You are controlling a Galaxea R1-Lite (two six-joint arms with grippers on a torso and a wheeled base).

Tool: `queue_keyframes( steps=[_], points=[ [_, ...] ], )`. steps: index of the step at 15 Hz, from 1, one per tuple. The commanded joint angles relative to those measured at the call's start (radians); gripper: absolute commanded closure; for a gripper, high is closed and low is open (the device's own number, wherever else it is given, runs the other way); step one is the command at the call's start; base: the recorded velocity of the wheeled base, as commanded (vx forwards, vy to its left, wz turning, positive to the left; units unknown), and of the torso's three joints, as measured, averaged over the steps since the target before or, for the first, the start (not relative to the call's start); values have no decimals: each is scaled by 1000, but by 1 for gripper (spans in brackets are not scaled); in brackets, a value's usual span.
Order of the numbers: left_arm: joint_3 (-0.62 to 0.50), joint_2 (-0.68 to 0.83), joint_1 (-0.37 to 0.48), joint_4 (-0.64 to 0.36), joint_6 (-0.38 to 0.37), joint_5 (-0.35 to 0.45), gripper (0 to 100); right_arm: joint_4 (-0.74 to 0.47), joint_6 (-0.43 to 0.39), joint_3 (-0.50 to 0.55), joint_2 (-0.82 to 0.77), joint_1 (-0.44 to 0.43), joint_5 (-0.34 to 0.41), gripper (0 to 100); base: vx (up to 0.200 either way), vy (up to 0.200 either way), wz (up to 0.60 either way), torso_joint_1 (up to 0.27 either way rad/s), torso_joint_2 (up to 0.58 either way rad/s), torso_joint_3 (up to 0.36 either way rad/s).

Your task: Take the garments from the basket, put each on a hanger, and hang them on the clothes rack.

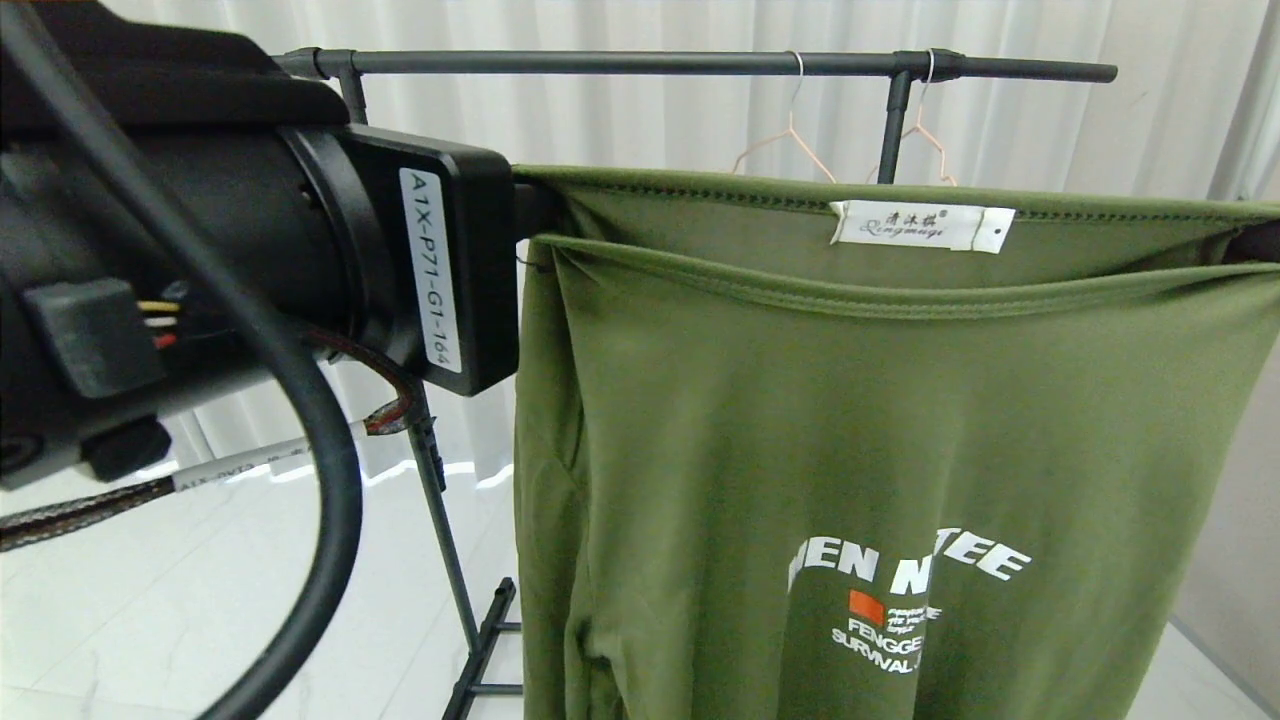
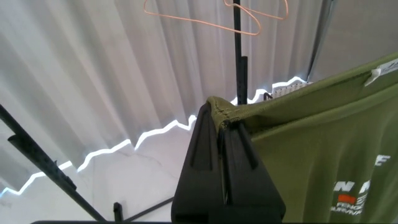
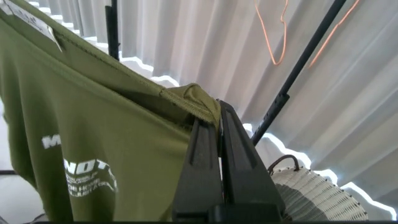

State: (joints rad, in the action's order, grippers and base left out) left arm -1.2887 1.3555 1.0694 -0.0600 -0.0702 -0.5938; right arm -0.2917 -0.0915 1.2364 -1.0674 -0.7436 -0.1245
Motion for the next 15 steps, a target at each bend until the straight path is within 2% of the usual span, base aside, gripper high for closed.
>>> queue_keyframes(
  steps=[1,7,8,10,12,15],
  points=[
    [0,-3,0,0,0,0,100,13,-1,5,-22,0,0,100,0,0,0,0,0,0],
    [-1,-4,0,0,0,0,100,6,4,2,-23,-3,0,100,0,0,0,0,0,0],
    [0,-6,0,0,1,0,100,6,4,-5,-22,-3,0,0,0,0,0,0,0,0],
    [8,-9,-5,0,1,-1,100,2,4,-44,-3,-3,0,0,0,0,0,0,0,0],
    [45,-10,-77,0,0,-17,100,-3,4,-90,34,-5,2,0,0,0,0,0,0,0],
    [71,-9,-134,0,1,-31,100,-57,4,-98,80,-11,82,0,0,0,0,0,0,0]
  ],
)
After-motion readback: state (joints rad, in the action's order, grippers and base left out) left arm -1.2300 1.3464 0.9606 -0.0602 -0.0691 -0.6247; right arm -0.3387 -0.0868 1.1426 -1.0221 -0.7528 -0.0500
